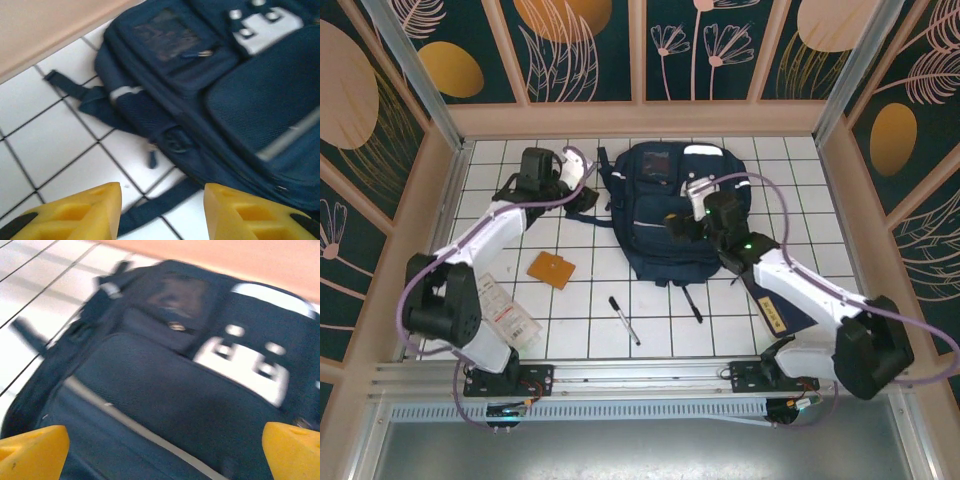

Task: Pack the student bag

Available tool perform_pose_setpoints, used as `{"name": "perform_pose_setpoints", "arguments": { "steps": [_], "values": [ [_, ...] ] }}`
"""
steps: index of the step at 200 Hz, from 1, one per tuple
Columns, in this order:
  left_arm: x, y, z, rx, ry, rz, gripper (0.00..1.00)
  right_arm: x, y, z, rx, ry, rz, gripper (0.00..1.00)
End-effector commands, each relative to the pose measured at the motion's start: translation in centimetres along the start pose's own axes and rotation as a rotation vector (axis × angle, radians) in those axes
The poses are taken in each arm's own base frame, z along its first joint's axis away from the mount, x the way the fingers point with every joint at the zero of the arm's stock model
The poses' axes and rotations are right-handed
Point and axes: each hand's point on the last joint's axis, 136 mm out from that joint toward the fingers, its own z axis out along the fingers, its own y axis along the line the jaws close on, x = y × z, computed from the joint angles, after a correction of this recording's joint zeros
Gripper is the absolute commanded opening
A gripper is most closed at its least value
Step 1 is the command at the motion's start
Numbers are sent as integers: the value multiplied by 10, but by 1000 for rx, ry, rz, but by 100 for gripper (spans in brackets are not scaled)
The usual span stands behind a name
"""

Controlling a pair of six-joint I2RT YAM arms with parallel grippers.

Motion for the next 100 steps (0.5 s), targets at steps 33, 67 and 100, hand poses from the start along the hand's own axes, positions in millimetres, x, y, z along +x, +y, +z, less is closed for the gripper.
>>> {"name": "perform_pose_setpoints", "arguments": {
  "steps": [33, 67, 100],
  "values": [
    [20, -52, -21, 73, -43, -293, 47, 63, -62, -39, 174, 293, 629, 96],
    [18, -74, -15, 154, -68, -486, 54, 91, -47, -17, -18, 441, 582, 77],
    [14, -61, 22, 99, -20, -539, 48, 86, -60, 27, -69, 434, 629, 74]
  ]
}}
